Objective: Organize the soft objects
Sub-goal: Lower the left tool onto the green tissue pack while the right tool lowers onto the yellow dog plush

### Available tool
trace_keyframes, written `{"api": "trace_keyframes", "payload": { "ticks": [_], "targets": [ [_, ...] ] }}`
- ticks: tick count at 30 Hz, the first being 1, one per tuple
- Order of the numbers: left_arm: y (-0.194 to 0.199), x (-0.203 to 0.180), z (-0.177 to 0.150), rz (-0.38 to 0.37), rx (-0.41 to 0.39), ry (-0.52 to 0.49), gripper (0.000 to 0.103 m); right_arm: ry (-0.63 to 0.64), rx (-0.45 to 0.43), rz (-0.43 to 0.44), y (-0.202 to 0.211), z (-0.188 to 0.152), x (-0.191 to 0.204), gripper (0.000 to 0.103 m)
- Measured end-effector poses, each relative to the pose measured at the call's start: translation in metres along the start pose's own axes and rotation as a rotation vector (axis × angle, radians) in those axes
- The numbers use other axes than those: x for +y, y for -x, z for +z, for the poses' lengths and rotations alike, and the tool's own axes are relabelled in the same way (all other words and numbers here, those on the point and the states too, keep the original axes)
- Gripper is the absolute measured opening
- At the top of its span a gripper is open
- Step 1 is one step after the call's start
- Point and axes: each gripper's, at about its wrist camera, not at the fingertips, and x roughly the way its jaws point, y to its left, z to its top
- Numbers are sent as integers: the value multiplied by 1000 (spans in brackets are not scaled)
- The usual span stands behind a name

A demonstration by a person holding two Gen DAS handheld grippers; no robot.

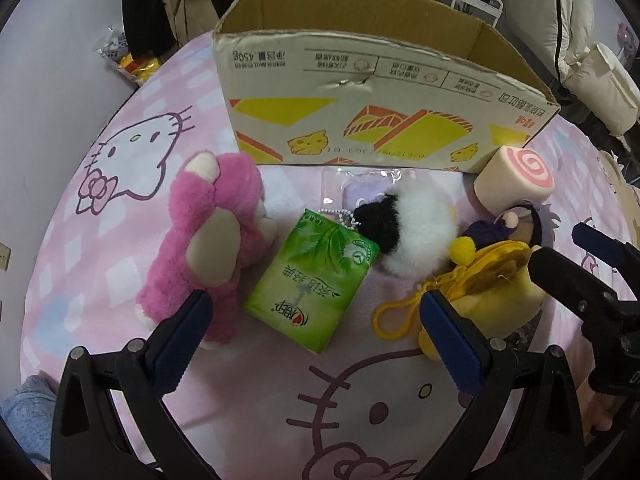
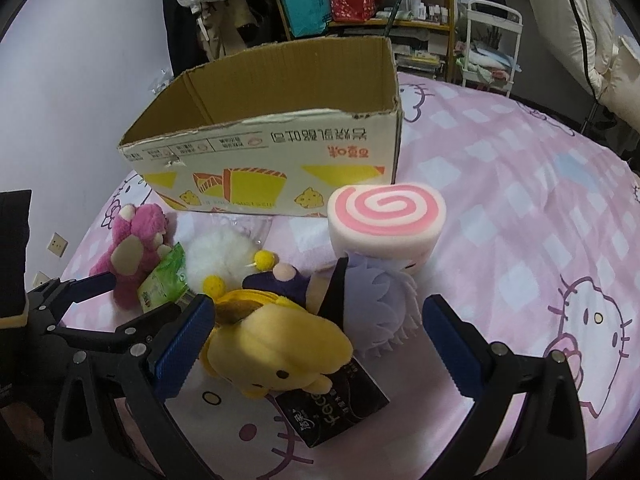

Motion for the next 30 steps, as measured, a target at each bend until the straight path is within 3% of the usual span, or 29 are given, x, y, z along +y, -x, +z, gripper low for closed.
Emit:
{"api": "trace_keyframes", "payload": {
  "ticks": [14,18,21,30],
  "targets": [
    [-19,5,4,-32,50,-9,101,3,56,23,-10,-3,0,99],
    [-24,-1,5,-28,62,-23,89,5,74,33,-13,-4,0,89],
    [-25,-2,4,-23,61,-18,87,19,76,25,-11,-5,1,82],
    [-26,4,8,-13,52,-5,83,14,76,26,-12,-5,2,82]
  ]
}}
